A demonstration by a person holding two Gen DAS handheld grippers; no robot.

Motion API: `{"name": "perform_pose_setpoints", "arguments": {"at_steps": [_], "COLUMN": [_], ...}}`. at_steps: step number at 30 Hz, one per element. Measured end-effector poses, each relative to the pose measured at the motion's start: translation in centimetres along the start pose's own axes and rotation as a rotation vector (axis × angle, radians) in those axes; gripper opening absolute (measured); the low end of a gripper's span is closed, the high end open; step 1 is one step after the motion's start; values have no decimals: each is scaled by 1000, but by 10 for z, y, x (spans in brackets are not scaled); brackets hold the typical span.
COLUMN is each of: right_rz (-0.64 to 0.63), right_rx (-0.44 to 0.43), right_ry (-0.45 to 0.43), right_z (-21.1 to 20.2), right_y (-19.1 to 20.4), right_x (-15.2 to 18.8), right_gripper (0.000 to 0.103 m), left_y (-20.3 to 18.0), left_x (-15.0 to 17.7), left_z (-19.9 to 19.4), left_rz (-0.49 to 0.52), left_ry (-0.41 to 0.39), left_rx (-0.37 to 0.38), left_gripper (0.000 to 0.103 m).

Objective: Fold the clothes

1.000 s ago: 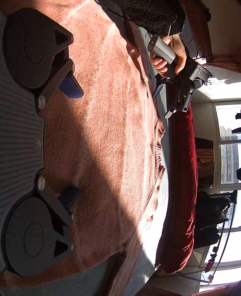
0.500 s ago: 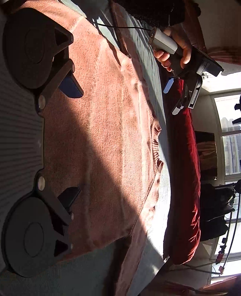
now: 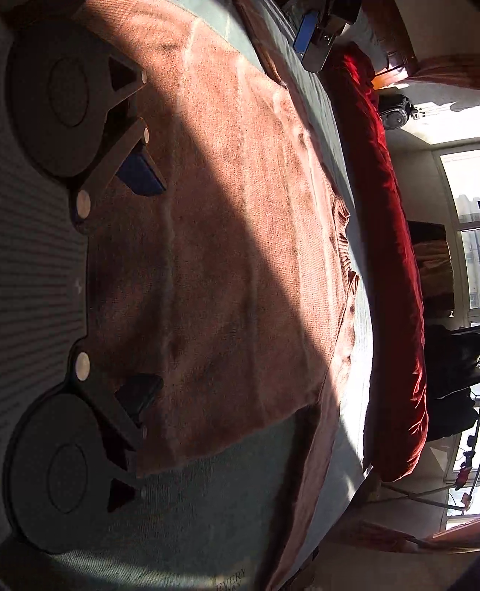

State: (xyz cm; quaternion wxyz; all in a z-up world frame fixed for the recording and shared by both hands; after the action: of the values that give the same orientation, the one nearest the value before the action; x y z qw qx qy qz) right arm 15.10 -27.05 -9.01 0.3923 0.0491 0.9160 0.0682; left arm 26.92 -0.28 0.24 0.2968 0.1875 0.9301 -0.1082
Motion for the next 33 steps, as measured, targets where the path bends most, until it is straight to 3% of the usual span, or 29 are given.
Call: {"name": "perform_pose_setpoints", "arguments": {"at_steps": [6,14,23,27,33], "right_rz": [-57,-50,-55,-62,-92], "right_rx": [27,14,1,-4,-41], "right_ry": [-18,-23,-34,-65,-65], "right_z": [9,8,9,7,-3], "right_y": [5,2,0,-1,-4], "right_x": [14,16,19,23,27], "right_gripper": [103,103,103,103,103], "left_y": [-20,-40,-55,-56,-61], "left_x": [61,115,151,155,157], "left_z": [10,24,11,10,13], "left_rz": [47,35,-16,-67,-57], "left_ry": [-42,-78,-147,-166,-169], "left_rx": [-138,-190,-214,-227,-250], "left_gripper": [89,91,97,100,102]}}
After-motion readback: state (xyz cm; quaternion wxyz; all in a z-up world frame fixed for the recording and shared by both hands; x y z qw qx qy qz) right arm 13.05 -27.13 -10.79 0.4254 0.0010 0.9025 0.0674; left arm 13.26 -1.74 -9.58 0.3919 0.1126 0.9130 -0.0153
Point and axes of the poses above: each gripper's, at about its wrist camera, not at the fingertips, and z roughly the way its jaws point, y to its left, x to its underside, the point moved 3 cm from there along z, roughly the way its jaws point, and after that the axes turned 3 degrees about z, right-handed, at the moved point
